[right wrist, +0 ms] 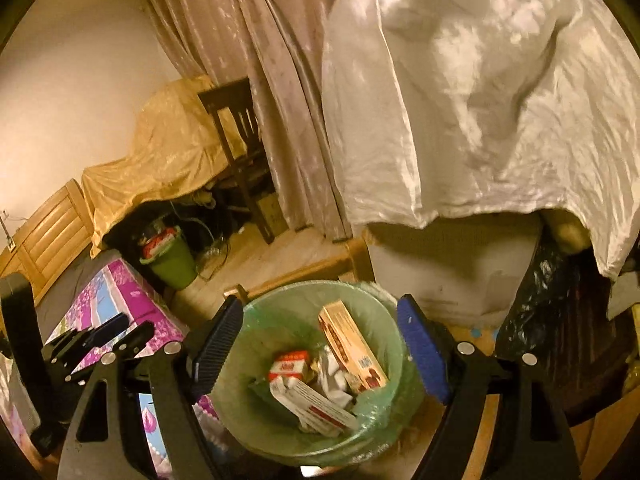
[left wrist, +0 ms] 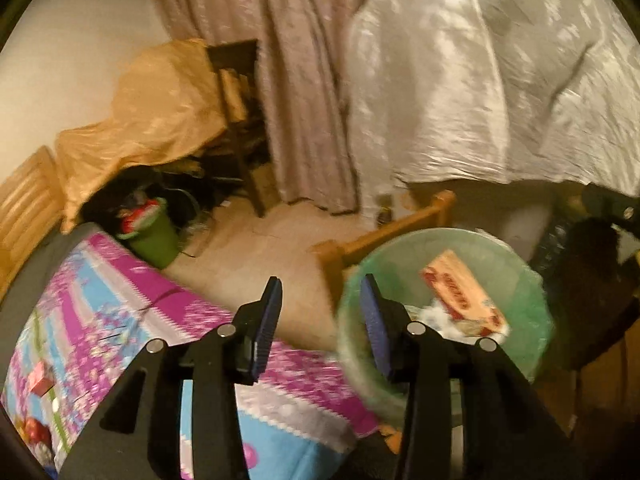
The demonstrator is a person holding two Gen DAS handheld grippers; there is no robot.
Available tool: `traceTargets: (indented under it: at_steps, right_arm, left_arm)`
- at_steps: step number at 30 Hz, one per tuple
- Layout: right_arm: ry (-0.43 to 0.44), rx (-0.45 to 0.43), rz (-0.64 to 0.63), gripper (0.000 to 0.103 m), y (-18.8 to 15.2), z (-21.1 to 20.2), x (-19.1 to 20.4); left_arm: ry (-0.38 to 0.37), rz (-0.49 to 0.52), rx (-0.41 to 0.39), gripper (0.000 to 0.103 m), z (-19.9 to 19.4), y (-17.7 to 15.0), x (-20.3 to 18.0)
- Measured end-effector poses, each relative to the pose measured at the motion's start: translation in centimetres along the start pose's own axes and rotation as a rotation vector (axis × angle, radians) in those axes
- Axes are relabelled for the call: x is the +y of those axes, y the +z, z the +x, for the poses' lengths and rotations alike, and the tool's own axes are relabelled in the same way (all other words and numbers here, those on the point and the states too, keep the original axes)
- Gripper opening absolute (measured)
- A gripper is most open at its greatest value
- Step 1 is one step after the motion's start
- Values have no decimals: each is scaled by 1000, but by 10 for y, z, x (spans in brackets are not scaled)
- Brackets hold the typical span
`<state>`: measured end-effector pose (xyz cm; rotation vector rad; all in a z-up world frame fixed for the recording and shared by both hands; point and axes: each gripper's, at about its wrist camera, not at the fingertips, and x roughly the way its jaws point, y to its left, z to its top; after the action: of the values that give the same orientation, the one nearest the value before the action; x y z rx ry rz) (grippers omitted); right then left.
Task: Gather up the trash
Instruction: 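Move both open tools back to the trash on the bed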
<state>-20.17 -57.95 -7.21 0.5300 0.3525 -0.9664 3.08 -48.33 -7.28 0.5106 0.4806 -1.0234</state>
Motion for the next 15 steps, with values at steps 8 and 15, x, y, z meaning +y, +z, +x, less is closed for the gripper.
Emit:
traceTargets:
  at_steps: [8,15]
  right_arm:
    - [26,-120,-174,82,-27,-26,71]
    - [142,-85,-332,85,-63,-32,148]
  left_arm:
    - [209,-82,-20,55,-31,-48,56]
    - [339,-245,50,55,-63,-105,129]
